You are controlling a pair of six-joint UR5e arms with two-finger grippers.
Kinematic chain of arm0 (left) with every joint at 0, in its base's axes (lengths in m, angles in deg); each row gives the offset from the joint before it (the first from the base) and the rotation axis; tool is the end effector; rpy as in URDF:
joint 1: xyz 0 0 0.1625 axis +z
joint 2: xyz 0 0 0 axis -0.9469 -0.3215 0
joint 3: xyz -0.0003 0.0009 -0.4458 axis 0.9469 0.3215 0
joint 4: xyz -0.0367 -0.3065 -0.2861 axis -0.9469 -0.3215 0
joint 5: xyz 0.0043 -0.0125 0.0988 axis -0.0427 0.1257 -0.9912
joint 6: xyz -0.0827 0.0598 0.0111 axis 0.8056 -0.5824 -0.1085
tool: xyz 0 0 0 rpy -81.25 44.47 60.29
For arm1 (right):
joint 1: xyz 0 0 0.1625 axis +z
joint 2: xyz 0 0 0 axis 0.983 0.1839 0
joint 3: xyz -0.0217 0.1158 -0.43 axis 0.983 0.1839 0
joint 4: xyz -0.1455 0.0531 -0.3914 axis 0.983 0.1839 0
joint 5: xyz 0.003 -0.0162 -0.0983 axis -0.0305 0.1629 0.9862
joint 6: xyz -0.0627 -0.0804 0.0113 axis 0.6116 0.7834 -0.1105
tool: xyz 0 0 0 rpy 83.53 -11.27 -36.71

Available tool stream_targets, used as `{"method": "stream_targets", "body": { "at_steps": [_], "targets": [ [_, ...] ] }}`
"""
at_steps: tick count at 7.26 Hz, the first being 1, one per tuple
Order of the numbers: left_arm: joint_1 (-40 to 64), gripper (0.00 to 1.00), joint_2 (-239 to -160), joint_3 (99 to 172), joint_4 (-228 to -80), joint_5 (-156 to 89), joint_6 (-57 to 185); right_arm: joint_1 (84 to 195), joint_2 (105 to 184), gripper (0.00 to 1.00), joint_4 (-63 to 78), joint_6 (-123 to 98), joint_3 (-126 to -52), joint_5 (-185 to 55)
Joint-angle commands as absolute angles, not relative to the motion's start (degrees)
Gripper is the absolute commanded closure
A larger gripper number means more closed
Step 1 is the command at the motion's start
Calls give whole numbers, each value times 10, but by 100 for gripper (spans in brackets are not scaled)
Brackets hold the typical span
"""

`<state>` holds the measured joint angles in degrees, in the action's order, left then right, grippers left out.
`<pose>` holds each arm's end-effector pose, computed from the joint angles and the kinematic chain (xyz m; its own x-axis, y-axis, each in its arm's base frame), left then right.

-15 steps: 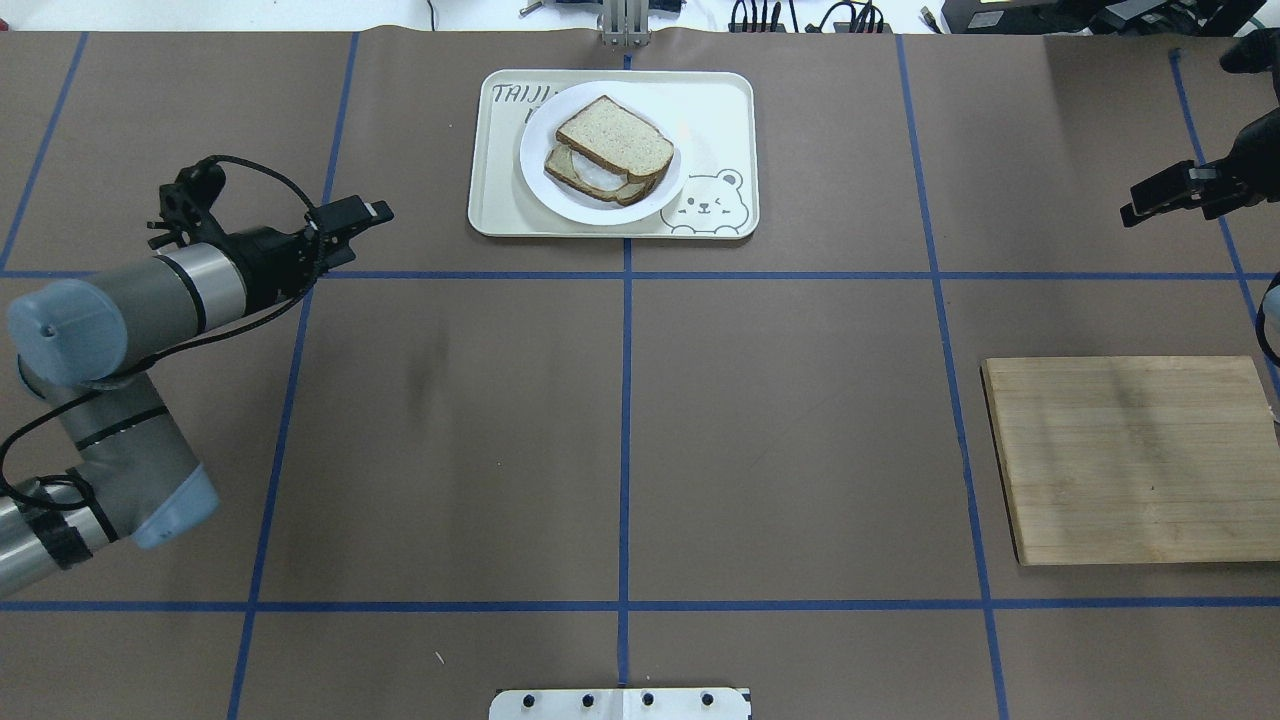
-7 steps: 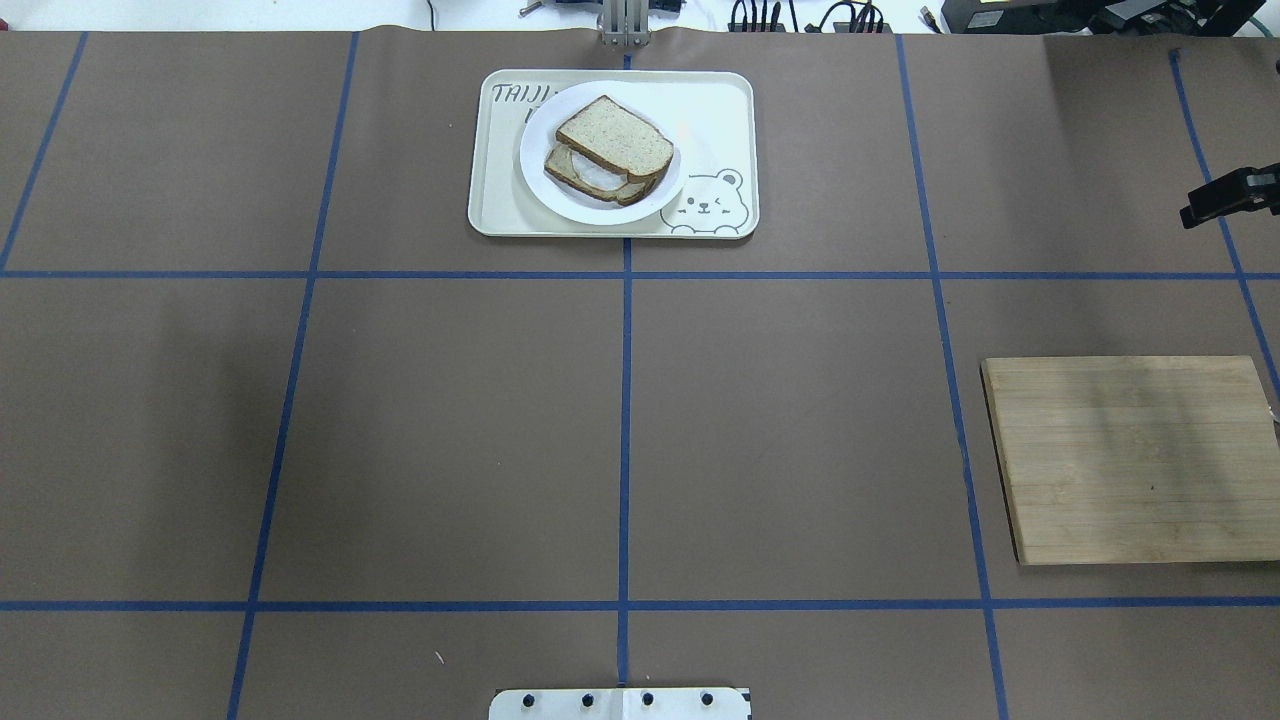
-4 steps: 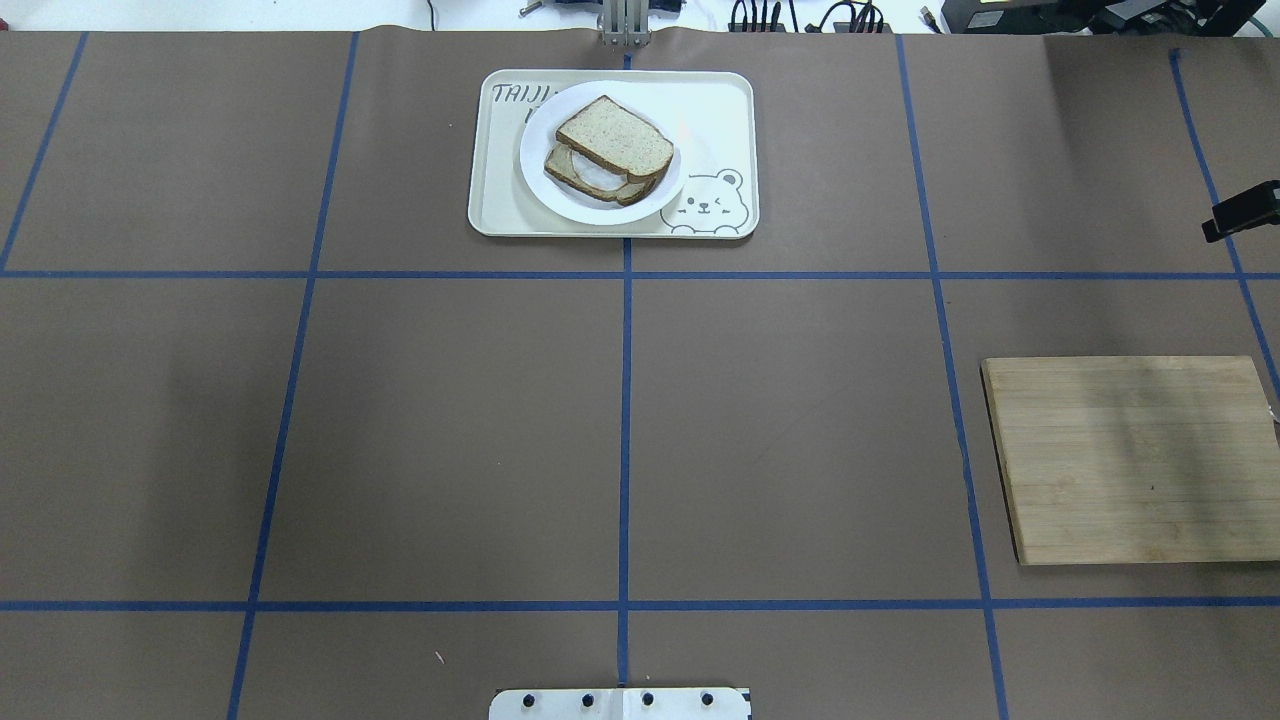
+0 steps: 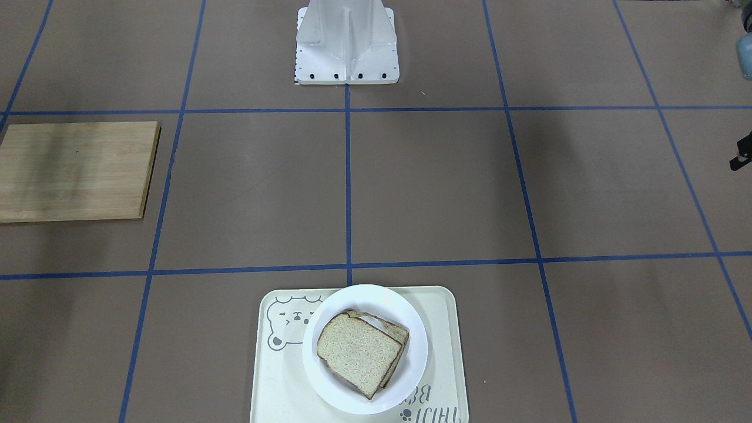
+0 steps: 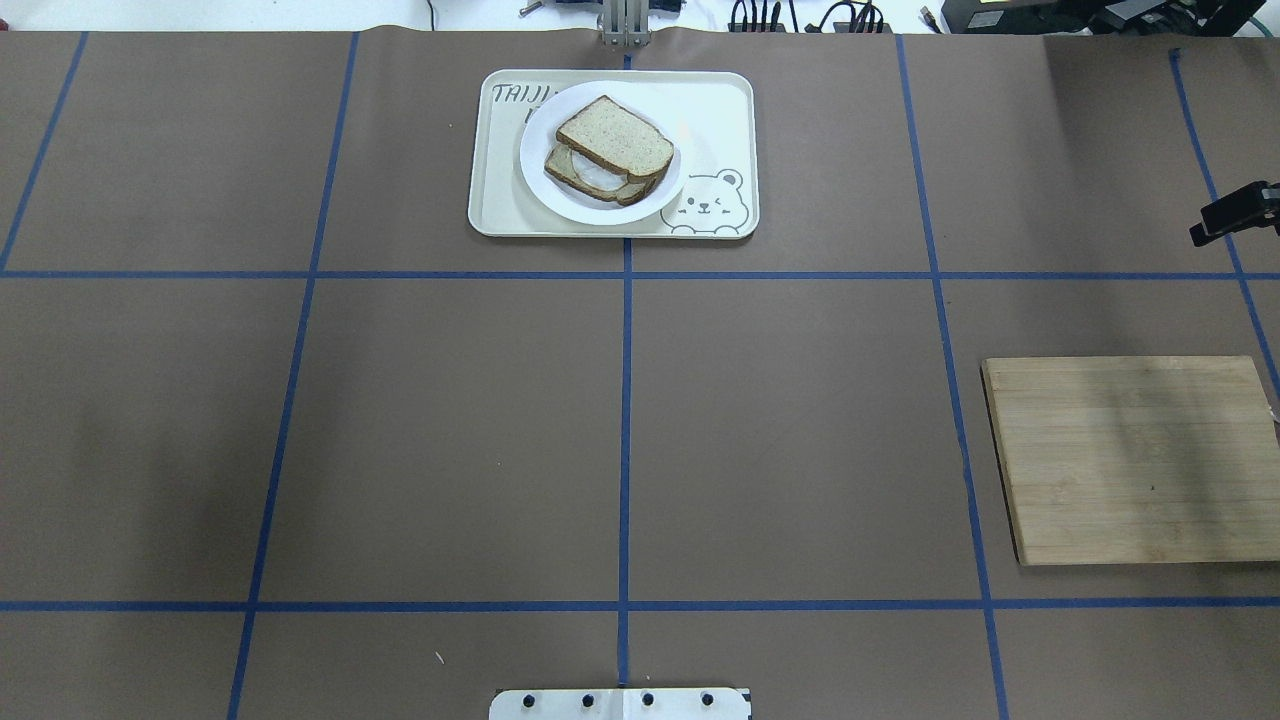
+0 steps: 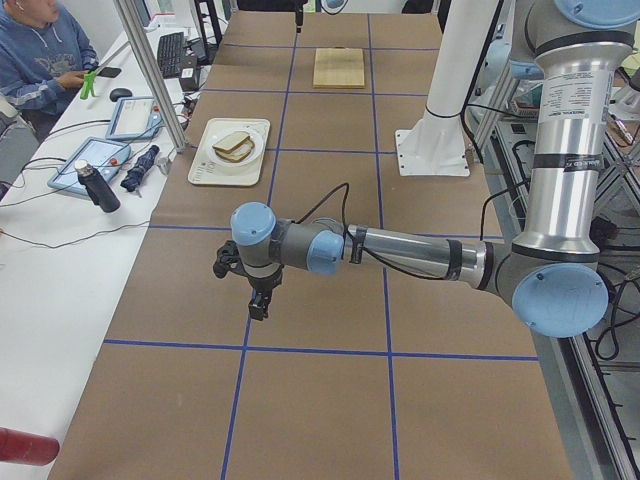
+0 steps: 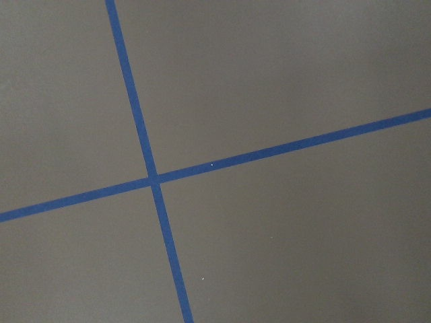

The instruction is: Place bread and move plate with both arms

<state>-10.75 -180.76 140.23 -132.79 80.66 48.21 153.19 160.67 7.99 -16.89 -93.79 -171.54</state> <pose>0.0123 -0.5185 0.6120 0.6717 0.2543 -0.6958 -0.1483 0.9664 0.2100 -0.0873 -0.5429 0.5563 0.7109 -0.1254 0.6920 -0.0022 0.9836 0.1804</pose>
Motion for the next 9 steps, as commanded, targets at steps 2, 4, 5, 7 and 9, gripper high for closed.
{"method": "stream_targets", "body": {
  "at_steps": [2, 4, 5, 7, 9],
  "targets": [
    [-104, 1, -1819, 1408, -1338, 809, 483, 1532, 1606, 0, 74, -161, -934, -1738],
    [-104, 1, -1814, 1407, -1335, 803, 485, 1532, 1608, 0, 76, -111, -932, -1744],
    [-104, 1, -1814, 1406, -1335, 802, 484, 1533, 1608, 0, 79, -98, -927, -1744],
    [-105, 1, -1814, 1409, -1336, 803, 485, 1536, 1613, 0, 80, -103, -919, -1740],
    [-105, 1, -1813, 1419, -1335, 808, 485, 1540, 1615, 0, 77, -106, -919, -1738]
  ]
}}
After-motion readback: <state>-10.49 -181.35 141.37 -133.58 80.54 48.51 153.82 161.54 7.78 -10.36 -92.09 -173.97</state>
